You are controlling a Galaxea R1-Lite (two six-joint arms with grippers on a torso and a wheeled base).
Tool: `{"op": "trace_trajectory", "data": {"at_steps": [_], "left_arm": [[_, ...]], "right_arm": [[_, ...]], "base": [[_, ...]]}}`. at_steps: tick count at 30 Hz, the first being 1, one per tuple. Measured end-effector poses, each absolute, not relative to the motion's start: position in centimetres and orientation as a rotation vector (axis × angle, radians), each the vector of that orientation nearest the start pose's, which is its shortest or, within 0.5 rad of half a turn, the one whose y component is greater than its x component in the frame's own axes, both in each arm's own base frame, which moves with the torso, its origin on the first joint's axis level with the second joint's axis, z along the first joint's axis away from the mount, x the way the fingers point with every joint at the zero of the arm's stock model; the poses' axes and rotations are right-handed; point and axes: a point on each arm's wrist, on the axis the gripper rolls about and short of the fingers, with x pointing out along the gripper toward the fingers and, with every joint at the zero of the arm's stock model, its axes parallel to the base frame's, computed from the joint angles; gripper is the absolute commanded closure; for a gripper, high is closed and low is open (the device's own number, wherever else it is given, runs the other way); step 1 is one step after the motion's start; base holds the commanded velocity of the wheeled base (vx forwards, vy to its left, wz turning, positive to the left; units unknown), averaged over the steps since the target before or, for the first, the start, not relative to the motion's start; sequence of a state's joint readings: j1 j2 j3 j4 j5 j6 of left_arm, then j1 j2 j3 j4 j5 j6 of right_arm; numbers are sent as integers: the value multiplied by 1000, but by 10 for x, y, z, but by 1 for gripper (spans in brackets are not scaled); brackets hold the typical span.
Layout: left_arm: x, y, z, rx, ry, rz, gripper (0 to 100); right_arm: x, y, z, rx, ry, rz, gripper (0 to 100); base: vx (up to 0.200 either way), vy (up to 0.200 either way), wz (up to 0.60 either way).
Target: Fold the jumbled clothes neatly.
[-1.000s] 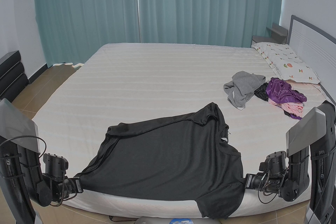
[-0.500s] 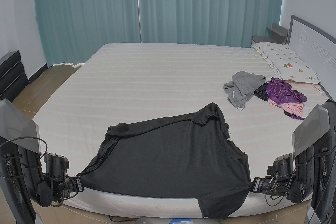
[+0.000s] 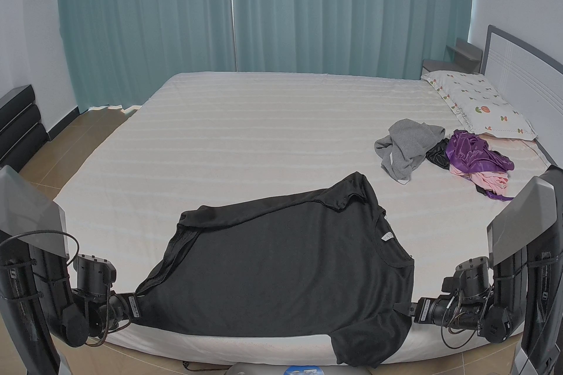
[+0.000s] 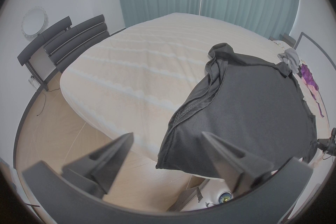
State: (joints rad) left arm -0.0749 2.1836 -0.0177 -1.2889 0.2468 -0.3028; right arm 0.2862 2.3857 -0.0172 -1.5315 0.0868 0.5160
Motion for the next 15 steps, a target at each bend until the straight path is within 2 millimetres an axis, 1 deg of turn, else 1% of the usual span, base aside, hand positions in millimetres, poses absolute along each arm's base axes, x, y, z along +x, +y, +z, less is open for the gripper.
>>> {"op": "trace_trajectory", "data": {"at_steps": [4,8,11,15], "left_arm": [[203,-9,-14,-167,803,285,0],[204,-7,0,-208,742,258,0],[205,-5,11,-254,692,212,0],[207,-3,23,-299,638,159,0]], "right_arm": [[208,62,-33,415,845,141,0],[211,63,-17,472,779,152,0],[213,66,-10,544,751,148,0],[216,69,-7,610,738,147,0]], "base": [[0,0,0],[0,0,0],[0,0,0],[0,0,0]]}}
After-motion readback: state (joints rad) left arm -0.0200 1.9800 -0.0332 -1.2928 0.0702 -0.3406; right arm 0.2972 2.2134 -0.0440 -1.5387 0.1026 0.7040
